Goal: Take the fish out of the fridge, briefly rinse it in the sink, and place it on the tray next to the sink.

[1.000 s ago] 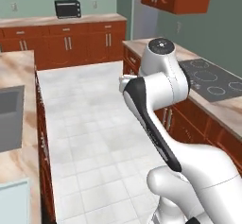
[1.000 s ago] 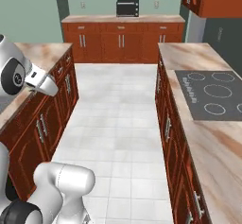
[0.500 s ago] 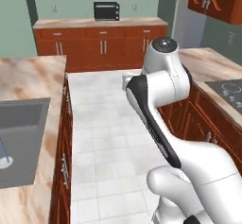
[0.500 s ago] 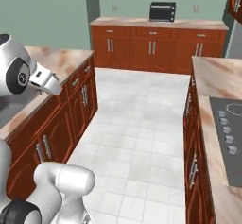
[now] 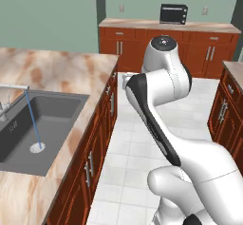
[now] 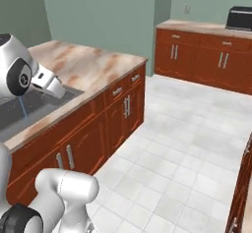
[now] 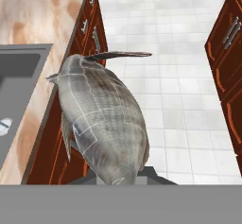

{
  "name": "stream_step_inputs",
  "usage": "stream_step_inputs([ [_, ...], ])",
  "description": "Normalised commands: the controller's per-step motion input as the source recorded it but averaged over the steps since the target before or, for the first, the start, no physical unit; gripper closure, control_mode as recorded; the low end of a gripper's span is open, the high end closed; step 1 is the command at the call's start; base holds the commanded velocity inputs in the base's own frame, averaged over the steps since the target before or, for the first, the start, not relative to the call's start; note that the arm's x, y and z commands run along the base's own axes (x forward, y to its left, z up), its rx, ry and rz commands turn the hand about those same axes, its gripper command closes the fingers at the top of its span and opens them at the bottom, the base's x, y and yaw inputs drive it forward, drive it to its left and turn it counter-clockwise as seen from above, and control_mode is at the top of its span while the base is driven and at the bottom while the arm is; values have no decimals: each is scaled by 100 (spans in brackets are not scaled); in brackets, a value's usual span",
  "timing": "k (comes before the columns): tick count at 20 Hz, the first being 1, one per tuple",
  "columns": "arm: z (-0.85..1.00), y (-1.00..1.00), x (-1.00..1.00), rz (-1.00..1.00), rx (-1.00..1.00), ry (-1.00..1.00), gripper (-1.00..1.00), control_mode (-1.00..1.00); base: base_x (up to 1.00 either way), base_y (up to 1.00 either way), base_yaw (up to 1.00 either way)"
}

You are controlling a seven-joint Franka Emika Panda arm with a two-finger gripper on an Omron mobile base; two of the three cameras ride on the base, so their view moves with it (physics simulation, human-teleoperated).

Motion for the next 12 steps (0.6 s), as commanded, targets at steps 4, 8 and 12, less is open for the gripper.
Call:
stream_step_inputs([
  [4, 0, 0, 0, 0, 0, 0, 100, 100, 0, -62, 53],
  [8, 0, 0, 0, 0, 0, 0, 100, 100, 1, -68, 53],
  [12, 0, 0, 0, 0, 0, 0, 100, 100, 59, -69, 49],
])
